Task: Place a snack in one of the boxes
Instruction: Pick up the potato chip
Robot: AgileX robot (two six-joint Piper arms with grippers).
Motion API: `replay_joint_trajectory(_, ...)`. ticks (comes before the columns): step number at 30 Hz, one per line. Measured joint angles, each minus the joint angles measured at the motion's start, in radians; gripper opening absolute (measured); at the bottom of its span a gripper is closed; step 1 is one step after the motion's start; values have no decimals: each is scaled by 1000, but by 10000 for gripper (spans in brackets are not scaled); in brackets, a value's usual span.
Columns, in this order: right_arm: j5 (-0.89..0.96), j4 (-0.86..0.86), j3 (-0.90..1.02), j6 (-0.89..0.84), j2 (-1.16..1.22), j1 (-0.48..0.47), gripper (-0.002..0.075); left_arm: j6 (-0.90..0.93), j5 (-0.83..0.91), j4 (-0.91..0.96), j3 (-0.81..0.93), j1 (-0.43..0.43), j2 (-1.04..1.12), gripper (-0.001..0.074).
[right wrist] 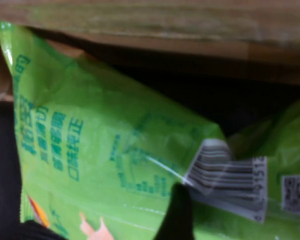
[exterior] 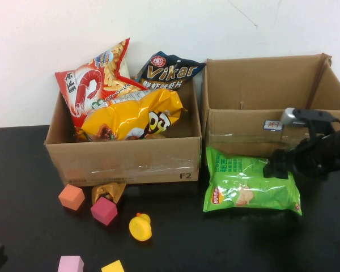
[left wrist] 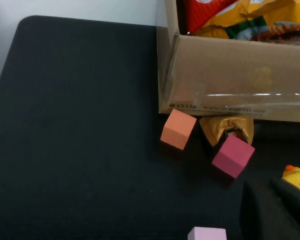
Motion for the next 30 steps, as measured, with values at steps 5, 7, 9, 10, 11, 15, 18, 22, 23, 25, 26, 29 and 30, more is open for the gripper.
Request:
replay_joint_trajectory(5,4,31,-15,-11,33,2,367,0,0,0,0,0,0,-1)
replay_joint_trajectory(7,9,43,-16,-11,39,2,228,0,0,0,0,0,0,-1)
replay_joint_trajectory(9,18,50,-16,-11,41,2,111,0,0,0,0,0,0,-1)
replay_joint_trajectory(10,26,52,-16,-11,41,2,76,0,0,0,0,0,0,-1)
replay_joint_trajectory(11,32,54,-16,-11,41,2,57,0,0,0,0,0,0,-1)
replay_joint_trajectory(15,59,55,-16,-11,36,2,22,0,0,0,0,0,0,-1)
replay_joint_trajectory(18,82,53,-16,-11,22,2,17,0,0,0,0,0,0,-1)
replay_joint_trajectory(22,100,47,-16,-30,-1,2,16,0,0,0,0,0,0,-1)
replay_joint_trajectory(23,97,47,-16,-33,-1,2,23,0,0,-2,0,0,0,-1)
replay_joint_trajectory(25,90,47,-16,-27,-1,2,57,0,0,-4,0,0,0,-1)
replay_joint_trajectory(26,90,47,-16,-7,3,2,85,0,0,-4,0,0,0,-1)
replay_joint_trajectory(29,90,47,-16,39,20,2,188,0,0,-6,0,0,0,-1)
replay_joint_trajectory(30,90,47,-16,47,26,2,215,0,0,-6,0,0,0,-1)
